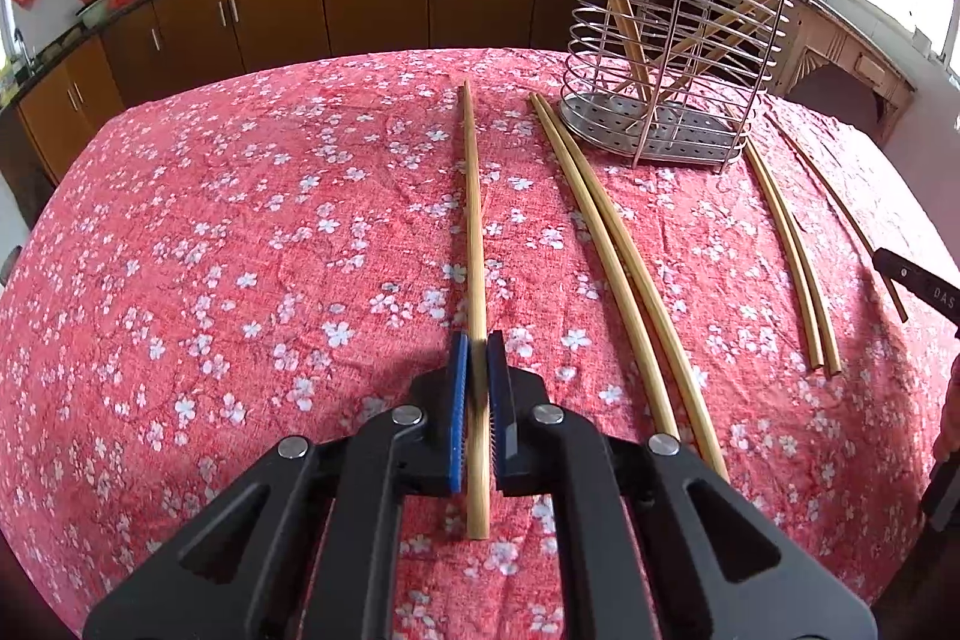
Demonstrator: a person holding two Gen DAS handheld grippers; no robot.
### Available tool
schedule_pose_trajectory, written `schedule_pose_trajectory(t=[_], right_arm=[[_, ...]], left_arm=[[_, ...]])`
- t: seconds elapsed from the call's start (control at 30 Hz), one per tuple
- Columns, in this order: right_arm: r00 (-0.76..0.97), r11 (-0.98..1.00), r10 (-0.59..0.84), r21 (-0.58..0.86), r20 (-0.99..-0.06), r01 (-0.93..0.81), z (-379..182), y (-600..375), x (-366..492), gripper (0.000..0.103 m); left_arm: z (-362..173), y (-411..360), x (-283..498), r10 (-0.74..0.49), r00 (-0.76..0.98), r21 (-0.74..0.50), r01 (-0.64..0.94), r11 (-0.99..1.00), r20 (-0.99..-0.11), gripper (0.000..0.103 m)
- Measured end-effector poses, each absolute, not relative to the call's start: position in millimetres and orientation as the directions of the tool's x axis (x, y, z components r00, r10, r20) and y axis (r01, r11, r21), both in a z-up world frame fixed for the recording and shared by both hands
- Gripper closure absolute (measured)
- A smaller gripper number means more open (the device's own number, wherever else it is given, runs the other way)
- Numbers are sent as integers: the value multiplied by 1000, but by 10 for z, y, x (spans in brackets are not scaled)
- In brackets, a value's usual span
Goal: Organize utensils
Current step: 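Lift both held chopsticks upright and carry them toward the wire holder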
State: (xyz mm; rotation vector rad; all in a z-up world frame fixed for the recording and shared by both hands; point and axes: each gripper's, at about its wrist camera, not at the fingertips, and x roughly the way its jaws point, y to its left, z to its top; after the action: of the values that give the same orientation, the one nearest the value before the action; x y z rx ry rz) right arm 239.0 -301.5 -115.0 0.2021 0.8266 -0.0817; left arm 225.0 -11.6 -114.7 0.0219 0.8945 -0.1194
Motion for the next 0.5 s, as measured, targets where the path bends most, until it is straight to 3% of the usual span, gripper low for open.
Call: schedule_pose_trajectory(t=[0.23,0.5], right_arm=[[747,976,15,171,-665,132,-900,-3063,2157,95],[869,978,2,182,-494,101,-434,-3072,1957,95]], left_arm=[[-913,-11,2010,-130,663,-56,131,990,-737,97],[-471,-53,1897,-177,747,-90,155,984,-641,97]])
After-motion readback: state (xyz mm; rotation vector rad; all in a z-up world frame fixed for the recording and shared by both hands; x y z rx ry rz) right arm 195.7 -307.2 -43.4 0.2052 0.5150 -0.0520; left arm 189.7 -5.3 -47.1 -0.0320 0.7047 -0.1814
